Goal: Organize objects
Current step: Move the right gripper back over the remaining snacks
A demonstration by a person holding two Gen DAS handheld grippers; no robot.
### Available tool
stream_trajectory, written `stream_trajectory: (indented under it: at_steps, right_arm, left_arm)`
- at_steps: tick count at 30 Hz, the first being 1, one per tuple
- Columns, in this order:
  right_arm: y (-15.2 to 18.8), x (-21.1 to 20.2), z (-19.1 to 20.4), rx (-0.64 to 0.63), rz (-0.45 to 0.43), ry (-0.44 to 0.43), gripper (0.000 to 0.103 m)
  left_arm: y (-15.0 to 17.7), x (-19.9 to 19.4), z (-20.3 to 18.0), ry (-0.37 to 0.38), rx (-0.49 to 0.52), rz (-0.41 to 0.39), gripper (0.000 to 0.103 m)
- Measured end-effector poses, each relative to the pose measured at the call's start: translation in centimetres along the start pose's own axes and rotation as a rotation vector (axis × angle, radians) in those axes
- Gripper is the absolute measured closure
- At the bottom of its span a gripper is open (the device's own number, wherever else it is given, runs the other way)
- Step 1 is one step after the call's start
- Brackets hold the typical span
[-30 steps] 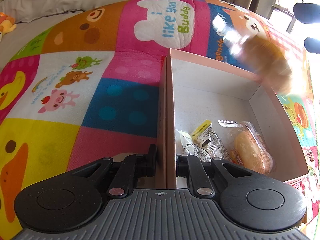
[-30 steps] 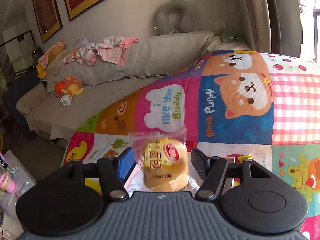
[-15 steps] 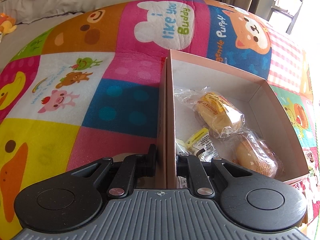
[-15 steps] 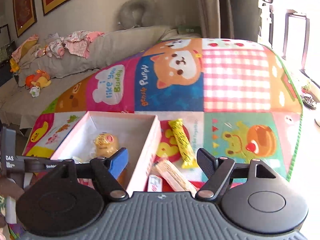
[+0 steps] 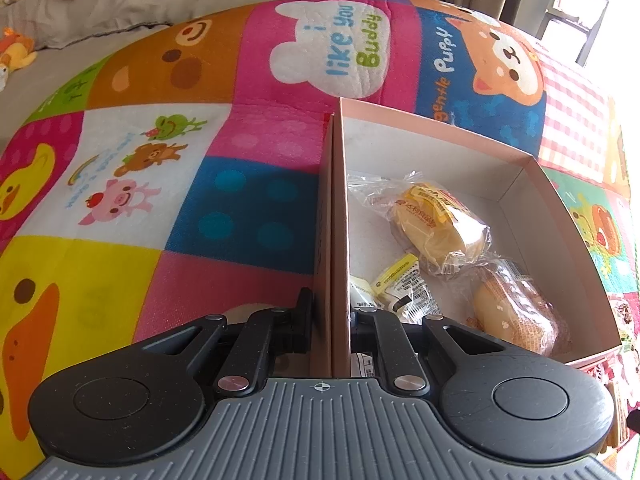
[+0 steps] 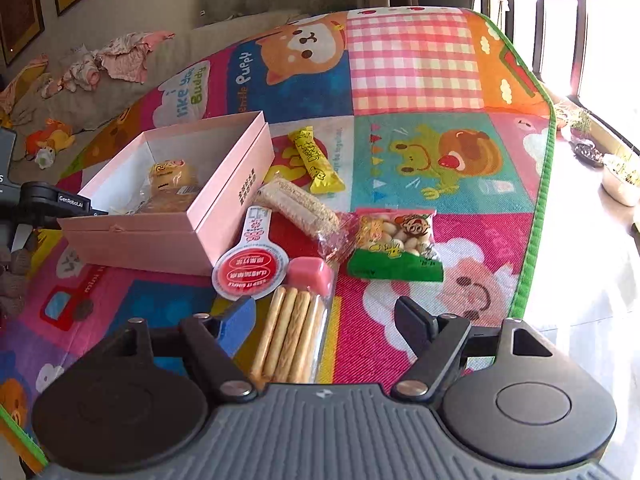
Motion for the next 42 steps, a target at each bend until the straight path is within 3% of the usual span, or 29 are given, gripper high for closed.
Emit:
stream_trajectory:
  at_steps: [6, 9, 15, 18, 27, 33, 37, 42]
  right_arm:
    - [1.2, 1.5, 1.1, 0.055, 0.005, -0.026, 0.028]
    - [1.5, 2.2, 1.5, 0.032, 0.023, -0.006, 0.048]
    - [1.4, 2.3, 0.6, 0.030, 0.022, 0.038, 0.060]
    - [1.3, 2.3, -1.1, 0.056, 0.015, 0.103, 0.059]
    - [1.9, 1.8, -1.9, 0.058, 0.011, 0.144, 0.060]
    - [2.1, 1.7, -0.7, 0.059, 0.024, 0.077, 0.059]
    - [1.8, 1.1, 0.8, 0.057, 0.039, -0.042, 0.059]
    - [-3.9, -0.3, 1.6, -0.094, -0.048, -0.005, 0.059]
  left_arm:
    - [0.0, 0.0, 0.0, 0.001, 0.000, 0.001, 0.090]
    - [0.0, 0.0, 0.0, 0.003, 0.000, 0.002, 0.090]
    - [0.1, 0.0, 0.1, 0.009, -0.003, 0.001, 0.090]
    - [0.1, 0.0, 0.1, 0.013, -0.004, 0.001, 0.090]
    - [0.1, 0.0, 0.1, 0.012, -0.004, 0.001, 0.090]
    - [0.1, 0.0, 0.1, 0.012, -0.004, 0.001, 0.090]
    - [0.1, 0.0, 0.1, 0.011, -0.004, 0.003, 0.090]
    - [0.1, 0.0, 0.0, 0.002, 0.004, 0.008, 0.090]
Point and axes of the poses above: each gripper's, at about its wrist camera, not at the fingertips, and x roughly the way its jaws point, z to its left, y to its underside, the point moved 10 cm from there along x, roughly the way its jaws point, and after that the axes turned 12 degrees about z, right-handed, at the moved point
